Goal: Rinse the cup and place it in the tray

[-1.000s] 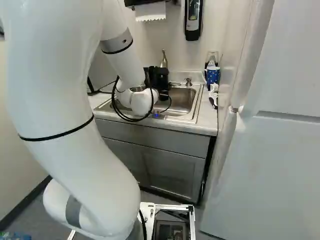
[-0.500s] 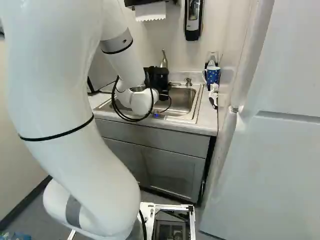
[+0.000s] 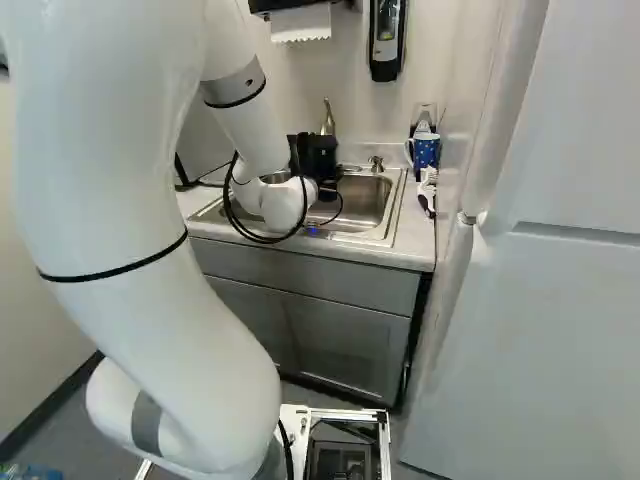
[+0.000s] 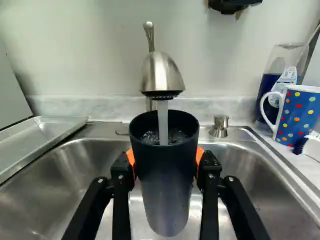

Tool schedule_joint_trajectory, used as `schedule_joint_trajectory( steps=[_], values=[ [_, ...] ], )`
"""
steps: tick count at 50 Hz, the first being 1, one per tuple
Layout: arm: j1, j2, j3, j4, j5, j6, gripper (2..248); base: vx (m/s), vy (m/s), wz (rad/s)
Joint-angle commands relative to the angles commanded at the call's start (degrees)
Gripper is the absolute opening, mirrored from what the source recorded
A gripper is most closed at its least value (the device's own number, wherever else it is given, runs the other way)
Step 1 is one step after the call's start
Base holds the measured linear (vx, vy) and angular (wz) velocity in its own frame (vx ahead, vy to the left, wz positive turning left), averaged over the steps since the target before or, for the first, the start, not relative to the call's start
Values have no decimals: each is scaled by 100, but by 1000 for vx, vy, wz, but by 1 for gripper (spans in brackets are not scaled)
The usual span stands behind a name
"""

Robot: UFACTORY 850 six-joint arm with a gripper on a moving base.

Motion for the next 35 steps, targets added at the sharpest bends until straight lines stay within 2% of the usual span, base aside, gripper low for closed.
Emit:
schedule_joint_trajectory(
  steps=[23,35],
  values=[
    [13,3,3,0,0,0,125,0,0,0],
    [168,43,47,0,0,0,125,0,0,0]
  ],
)
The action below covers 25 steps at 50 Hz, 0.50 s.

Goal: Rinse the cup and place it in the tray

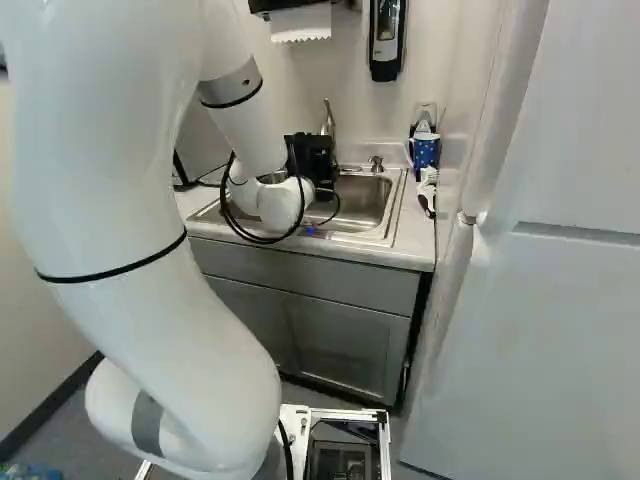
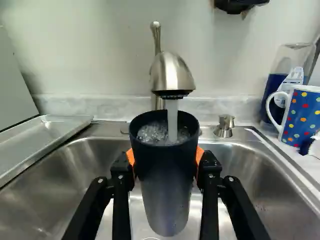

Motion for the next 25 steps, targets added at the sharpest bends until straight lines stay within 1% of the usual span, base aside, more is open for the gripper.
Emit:
schedule_joint_trajectory(
  steps=[25],
  values=[
    [438,65,69,0,0,0,125,0,0,0]
  ],
)
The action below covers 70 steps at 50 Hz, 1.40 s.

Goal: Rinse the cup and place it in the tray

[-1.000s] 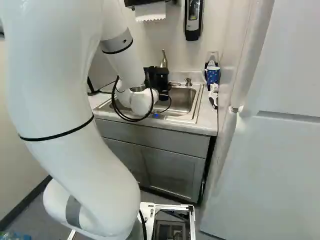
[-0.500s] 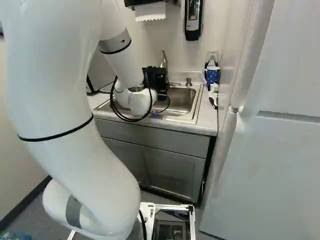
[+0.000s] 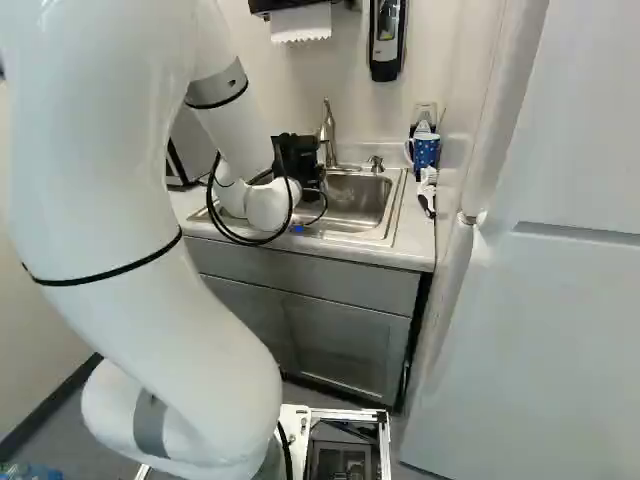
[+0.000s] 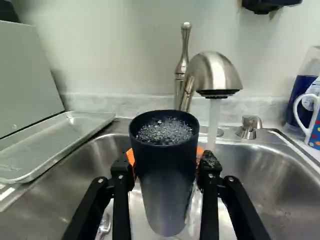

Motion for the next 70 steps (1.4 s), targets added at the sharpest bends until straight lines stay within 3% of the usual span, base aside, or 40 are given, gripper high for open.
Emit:
schedule_joint_trajectory(
  steps=[40,70],
  values=[
    [705,282,-87,0,0,0,125,0,0,0],
    [774,549,-212,0,-372,0,125,0,0,0]
  ],
)
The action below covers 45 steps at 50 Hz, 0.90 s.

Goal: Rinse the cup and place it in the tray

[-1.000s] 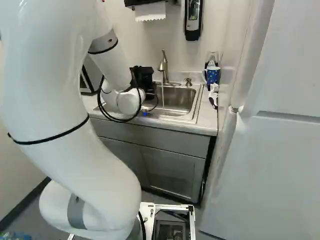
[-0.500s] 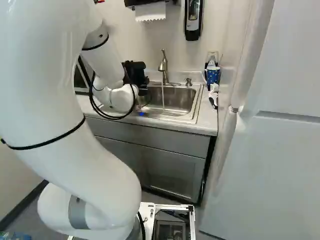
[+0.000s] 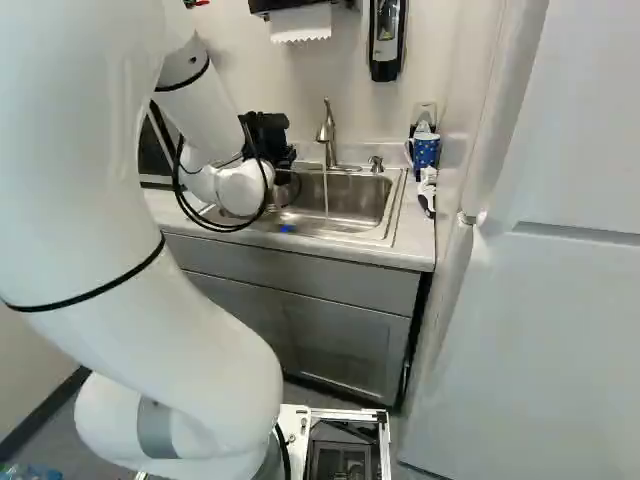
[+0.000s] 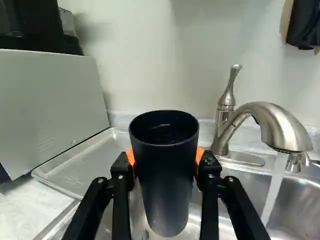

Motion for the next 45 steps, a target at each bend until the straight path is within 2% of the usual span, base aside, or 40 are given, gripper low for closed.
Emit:
schedule_joint_trajectory(
  steps=[45],
  values=[
    [444,272,-310,0,-673,0,125,0,0,0]
  ],
)
